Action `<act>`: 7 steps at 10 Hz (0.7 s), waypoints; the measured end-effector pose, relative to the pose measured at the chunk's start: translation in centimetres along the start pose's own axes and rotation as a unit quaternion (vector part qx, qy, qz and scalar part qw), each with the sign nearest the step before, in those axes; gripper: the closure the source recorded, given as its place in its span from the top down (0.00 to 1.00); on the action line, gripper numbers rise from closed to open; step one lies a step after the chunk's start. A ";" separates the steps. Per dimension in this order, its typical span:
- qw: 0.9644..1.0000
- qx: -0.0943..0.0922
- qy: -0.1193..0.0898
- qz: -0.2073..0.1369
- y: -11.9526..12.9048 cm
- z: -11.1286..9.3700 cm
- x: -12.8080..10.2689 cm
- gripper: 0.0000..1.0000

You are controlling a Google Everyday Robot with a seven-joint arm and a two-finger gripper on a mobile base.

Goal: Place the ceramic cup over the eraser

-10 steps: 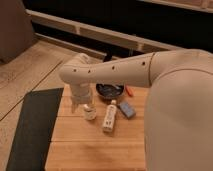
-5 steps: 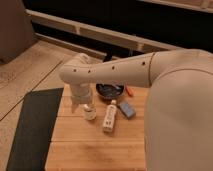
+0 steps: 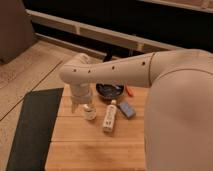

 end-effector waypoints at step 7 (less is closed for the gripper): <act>0.999 0.003 -0.034 -0.025 0.3 -0.9 -1.9 0.65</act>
